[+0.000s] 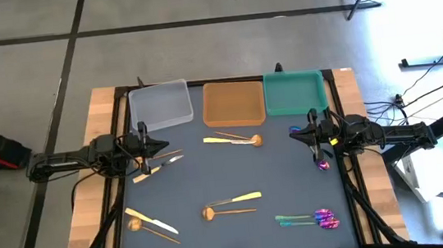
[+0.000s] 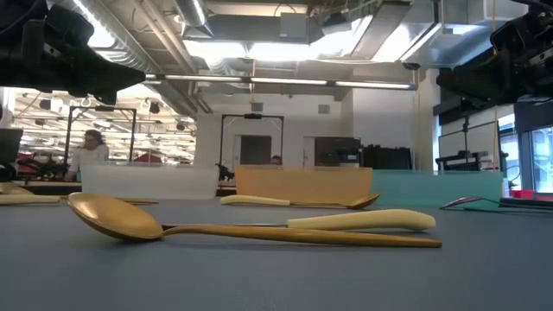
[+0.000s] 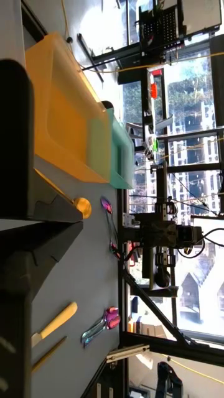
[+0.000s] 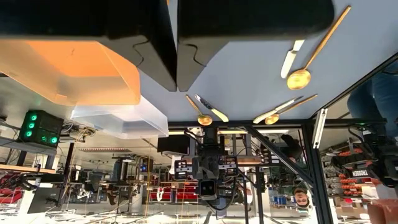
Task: Sort silverware by color (type)
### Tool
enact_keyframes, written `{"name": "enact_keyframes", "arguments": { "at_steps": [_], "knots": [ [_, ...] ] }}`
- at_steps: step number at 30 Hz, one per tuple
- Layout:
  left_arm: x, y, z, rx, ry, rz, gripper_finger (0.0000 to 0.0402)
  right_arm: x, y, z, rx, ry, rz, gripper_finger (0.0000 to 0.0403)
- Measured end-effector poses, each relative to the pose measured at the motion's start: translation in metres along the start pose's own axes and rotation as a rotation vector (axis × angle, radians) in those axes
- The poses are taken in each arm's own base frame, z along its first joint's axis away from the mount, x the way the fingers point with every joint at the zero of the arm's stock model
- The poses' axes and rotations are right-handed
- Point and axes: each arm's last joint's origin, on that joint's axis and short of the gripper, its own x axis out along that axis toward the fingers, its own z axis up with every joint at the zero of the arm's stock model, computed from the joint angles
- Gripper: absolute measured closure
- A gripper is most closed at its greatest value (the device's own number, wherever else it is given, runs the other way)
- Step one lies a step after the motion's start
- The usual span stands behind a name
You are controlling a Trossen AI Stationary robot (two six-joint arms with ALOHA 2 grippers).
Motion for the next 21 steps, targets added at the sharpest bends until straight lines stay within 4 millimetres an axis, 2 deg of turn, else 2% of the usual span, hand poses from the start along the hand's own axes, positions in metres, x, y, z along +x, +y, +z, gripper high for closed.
{"name": "enact_keyframes", "arguments": {
  "at_steps": [7,13,16,21],
  "knots": [
    [0.0,0.0,0.001,0.025,-0.006,0.011,0.0401,0.0,0.0,0.0,0.0,0.0,0.0,0.0402],
    [-0.001,0.002,0.014,0.046,-0.145,0.057,0.0401,0.0,0.0,0.0,0.0,-0.001,0.0,0.0402],
    [-0.003,0.002,0.024,-0.048,-0.254,0.045,0.0401,0.0,0.0,0.001,0.0,-0.008,-0.008,0.0402],
    [-0.004,0.003,0.027,-0.111,-0.286,0.055,0.0401,0.0,0.0,0.004,0.004,-0.038,-0.011,0.0402]
  ]
}}
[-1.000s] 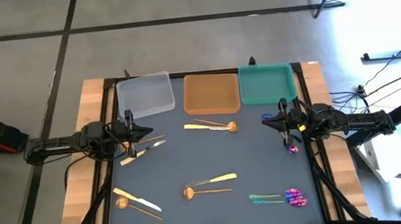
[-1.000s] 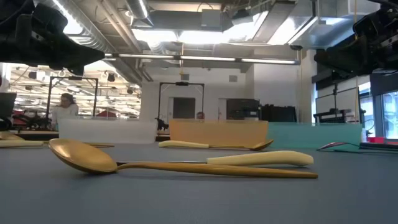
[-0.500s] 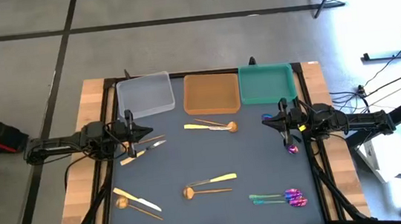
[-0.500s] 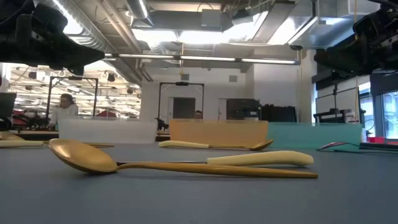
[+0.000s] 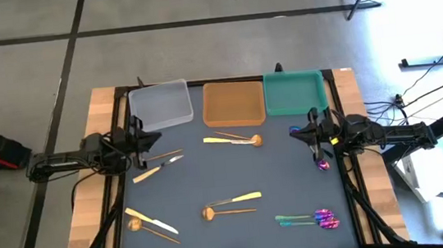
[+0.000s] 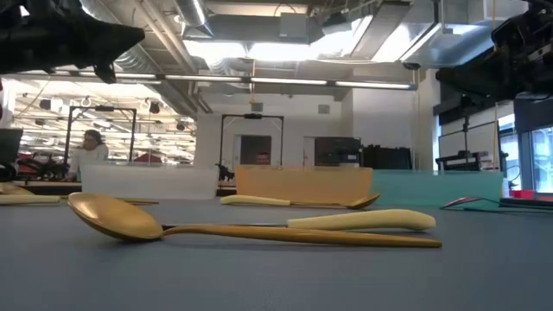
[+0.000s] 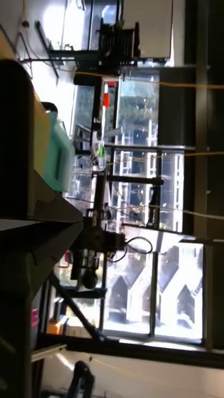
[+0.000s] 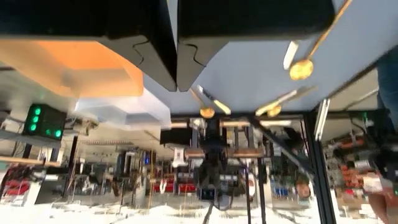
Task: Sort silverware by color (type)
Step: Put the yellow table knife into the orange bin
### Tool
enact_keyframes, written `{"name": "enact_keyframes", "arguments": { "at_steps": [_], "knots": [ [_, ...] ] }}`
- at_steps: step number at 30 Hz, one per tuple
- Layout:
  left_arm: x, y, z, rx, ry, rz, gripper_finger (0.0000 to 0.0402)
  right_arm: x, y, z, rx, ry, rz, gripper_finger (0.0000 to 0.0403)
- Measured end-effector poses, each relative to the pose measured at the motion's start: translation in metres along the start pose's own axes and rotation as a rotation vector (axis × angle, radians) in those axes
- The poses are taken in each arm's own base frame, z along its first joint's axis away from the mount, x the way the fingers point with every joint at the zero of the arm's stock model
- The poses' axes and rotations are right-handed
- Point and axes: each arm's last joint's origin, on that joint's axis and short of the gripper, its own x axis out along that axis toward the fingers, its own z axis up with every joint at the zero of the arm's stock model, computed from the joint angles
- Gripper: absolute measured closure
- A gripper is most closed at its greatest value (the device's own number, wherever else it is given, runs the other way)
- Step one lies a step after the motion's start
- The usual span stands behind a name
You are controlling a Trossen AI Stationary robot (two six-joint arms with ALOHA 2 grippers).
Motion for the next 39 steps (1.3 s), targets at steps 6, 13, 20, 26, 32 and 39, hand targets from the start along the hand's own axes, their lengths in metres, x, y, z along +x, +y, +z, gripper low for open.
{"name": "enact_keyframes", "arguments": {
  "at_steps": [6,13,20,26,32,39],
  "knots": [
    [0.001,0.0,-0.005,0.03,0.054,0.008,0.0401,0.001,-0.001,-0.001,0.016,0.014,-0.015,0.0402],
    [0.005,-0.001,-0.011,0.07,0.114,-0.009,0.0401,0.013,-0.003,0.001,0.016,0.003,-0.123,0.0402],
    [0.008,-0.001,-0.02,0.078,0.191,-0.033,0.0401,0.039,-0.005,0.006,0.0,0.133,-0.197,0.0402],
    [0.01,-0.001,-0.015,0.073,0.141,-0.008,0.0401,0.07,-0.005,0.01,-0.029,0.189,-0.198,0.0402],
    [0.01,-0.001,-0.013,0.097,0.127,-0.008,0.0401,0.108,-0.004,0.009,-0.04,0.293,-0.197,0.0402],
    [0.01,-0.001,-0.013,0.115,0.121,-0.002,0.0401,0.161,-0.003,-0.006,-0.056,0.426,-0.19,0.0357]
  ]
}}
